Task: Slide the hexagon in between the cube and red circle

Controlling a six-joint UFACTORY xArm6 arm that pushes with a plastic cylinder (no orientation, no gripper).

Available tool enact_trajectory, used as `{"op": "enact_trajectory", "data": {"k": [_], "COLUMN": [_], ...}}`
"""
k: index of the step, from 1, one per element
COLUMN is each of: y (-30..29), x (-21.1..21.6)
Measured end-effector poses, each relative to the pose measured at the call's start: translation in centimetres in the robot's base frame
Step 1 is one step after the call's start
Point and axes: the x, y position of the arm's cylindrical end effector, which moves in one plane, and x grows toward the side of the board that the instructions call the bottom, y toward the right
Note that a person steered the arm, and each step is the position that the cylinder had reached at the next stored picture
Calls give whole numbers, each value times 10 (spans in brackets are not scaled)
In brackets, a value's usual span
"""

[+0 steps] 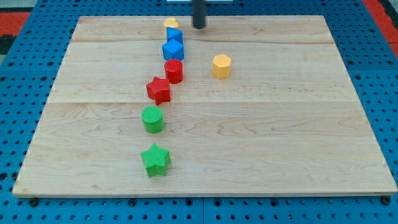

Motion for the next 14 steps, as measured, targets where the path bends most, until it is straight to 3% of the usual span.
{"op": "enact_trajectory", "data": {"k": [1, 2, 3, 4, 5, 6, 9, 14], "y": [82, 78, 38, 30, 66, 46, -44, -90], "x": [72, 156, 183, 177, 162, 136, 127, 116]}}
